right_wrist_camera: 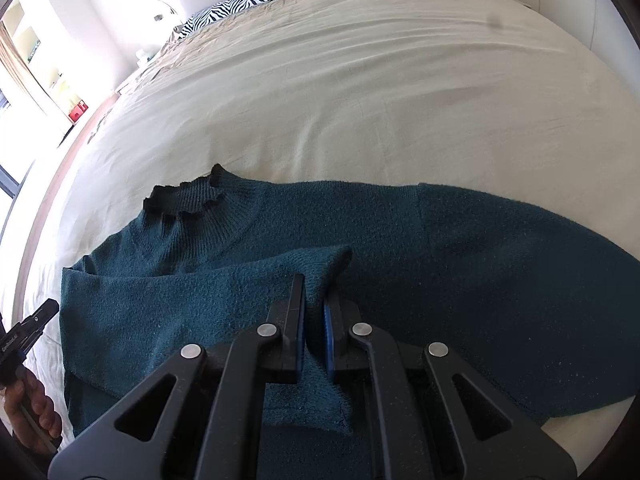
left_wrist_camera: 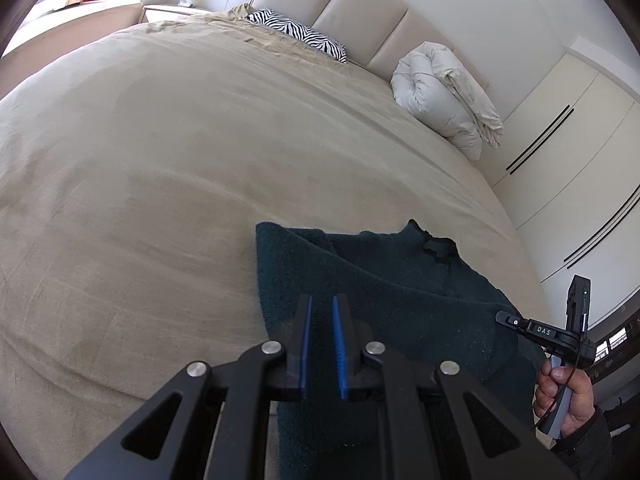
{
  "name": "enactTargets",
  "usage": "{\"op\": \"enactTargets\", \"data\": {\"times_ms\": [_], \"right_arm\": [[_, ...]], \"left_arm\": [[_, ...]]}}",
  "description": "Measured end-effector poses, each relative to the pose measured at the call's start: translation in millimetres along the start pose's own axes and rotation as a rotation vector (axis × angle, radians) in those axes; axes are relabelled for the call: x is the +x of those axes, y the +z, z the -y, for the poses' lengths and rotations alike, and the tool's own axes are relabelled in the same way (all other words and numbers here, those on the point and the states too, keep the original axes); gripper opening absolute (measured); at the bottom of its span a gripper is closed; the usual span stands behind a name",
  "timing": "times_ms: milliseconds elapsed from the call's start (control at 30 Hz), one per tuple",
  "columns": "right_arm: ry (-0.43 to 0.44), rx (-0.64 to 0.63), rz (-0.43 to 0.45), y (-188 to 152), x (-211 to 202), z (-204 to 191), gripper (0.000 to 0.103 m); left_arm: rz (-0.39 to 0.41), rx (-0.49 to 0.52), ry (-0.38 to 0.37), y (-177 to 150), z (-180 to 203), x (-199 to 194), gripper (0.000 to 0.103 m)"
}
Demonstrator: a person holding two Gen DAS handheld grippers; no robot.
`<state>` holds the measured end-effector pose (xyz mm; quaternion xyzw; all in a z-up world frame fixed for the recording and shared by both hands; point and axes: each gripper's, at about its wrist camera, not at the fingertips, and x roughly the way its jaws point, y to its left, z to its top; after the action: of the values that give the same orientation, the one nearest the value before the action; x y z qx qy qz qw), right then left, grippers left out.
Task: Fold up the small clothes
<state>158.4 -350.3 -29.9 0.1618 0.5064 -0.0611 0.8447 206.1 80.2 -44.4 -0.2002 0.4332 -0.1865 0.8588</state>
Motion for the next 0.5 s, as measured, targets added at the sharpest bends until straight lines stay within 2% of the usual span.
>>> {"op": "enactTargets", "data": {"times_ms": [33,200,333,400,500], "right_arm": [[0.001,0.014,-0.019,-5,7,3,0.007],[0.041,0.067,0.004,-12,9,10,0.007],[0.050,0.068,0.009,-14,13,10,0.008],[0.070,0.080,0.018,-16,14,13,0.008],[0.105,0.101,0.019,-18,11,22,0.008]], "left_arm": [[0.001,-0.001,0.001,0,-1,0,0.012],[-0.009,-0.010,-0.005,5,-4,4,0.012],[-0.014,-0.016,-0.041,12,-3,9,0.012],[-0.038,-0.044,-0.078,20,-8,21,0.012],[-0.095,-0.147,-0.105,27,-32,48,0.012]]}}
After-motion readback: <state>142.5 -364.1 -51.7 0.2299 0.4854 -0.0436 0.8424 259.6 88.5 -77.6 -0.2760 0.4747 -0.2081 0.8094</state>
